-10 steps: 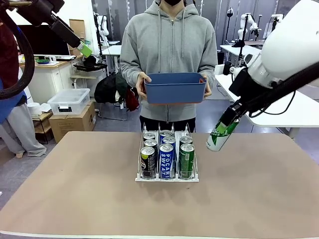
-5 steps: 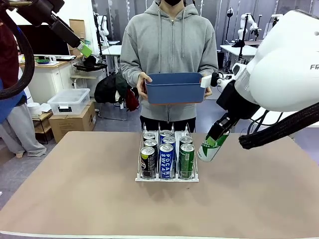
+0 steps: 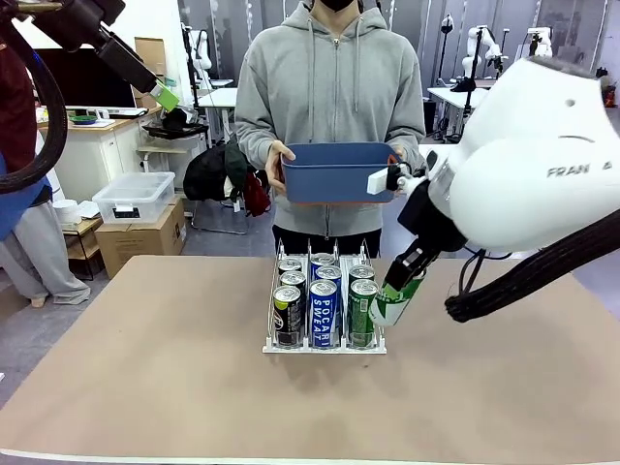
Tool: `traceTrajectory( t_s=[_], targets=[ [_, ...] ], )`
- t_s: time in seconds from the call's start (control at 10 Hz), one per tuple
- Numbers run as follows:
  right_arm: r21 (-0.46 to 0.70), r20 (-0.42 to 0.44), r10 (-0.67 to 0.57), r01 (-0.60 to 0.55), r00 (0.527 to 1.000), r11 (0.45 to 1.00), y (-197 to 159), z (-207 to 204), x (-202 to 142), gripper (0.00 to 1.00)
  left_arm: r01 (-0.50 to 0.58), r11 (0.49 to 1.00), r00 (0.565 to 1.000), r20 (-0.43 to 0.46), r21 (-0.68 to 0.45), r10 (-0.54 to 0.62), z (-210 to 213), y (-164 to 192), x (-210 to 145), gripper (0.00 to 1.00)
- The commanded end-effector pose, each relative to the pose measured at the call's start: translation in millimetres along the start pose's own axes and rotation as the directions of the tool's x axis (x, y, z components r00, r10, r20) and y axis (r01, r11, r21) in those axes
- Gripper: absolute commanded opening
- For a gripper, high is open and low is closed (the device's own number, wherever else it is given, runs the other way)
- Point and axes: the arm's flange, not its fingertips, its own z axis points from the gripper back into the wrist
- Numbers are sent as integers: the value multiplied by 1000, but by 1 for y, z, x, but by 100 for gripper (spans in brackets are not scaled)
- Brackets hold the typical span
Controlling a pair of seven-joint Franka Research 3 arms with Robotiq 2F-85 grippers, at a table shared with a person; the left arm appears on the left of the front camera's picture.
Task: Fill the beverage cans into the dispenser.
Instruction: Place the picked Sprite in the line of the Automatic Can Dispenser with the same cans.
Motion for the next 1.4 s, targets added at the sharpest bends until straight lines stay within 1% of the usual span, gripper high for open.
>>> traceTrajectory(
  t_s=[0.0, 0.3, 0.6, 0.7, 0.8, 0.9, 1.0, 1.1, 1.3],
  targets=[
    [-37, -6, -28, 28, 1000, 999, 8, -14, 13, 58, -3, 1000, 1000, -1, 0, 3, 0, 1, -2, 100],
    [-42, -20, -52, 51, 998, 998, 9, -36, 22, 58, -3, 1000, 1000, -1, 0, 3, 0, 1, -2, 100],
    [-45, 0, -99, 99, 995, 994, 5, -47, 27, 58, -3, 1000, 1000, -1, 0, 3, 0, 1, -2, 100],
    [-44, -34, -49, 48, 998, 998, 4, -42, 24, 58, -3, 1000, 1000, -1, 0, 3, 0, 1, -2, 100],
    [-4, -23, -71, 70, 997, 998, 2, -47, 17, 58, -3, 1000, 1000, -1, 0, 3, 0, 1, -2, 100],
    [-4, -23, -71, 70, 997, 998, 2, -47, 17, 58, -3, 1000, 1000, -1, 0, 3, 0, 1, -2, 100],
    [-8, -27, -64, 64, 998, 998, 1, -48, 18, 58, -3, 1000, 1000, -1, 0, 3, 0, 1, -2, 100],
    [-34, -20, -16, 16, 1000, 999, -1, -53, 22, 58, -3, 1000, 1000, -1, 0, 3, 0, 1, -2, 100],
    [-69, -1, -19, 19, 1000, 997, -12, -58, 33, 58, -3, 1000, 1000, -1, 0, 3, 0, 1, -2, 100]
  ],
)
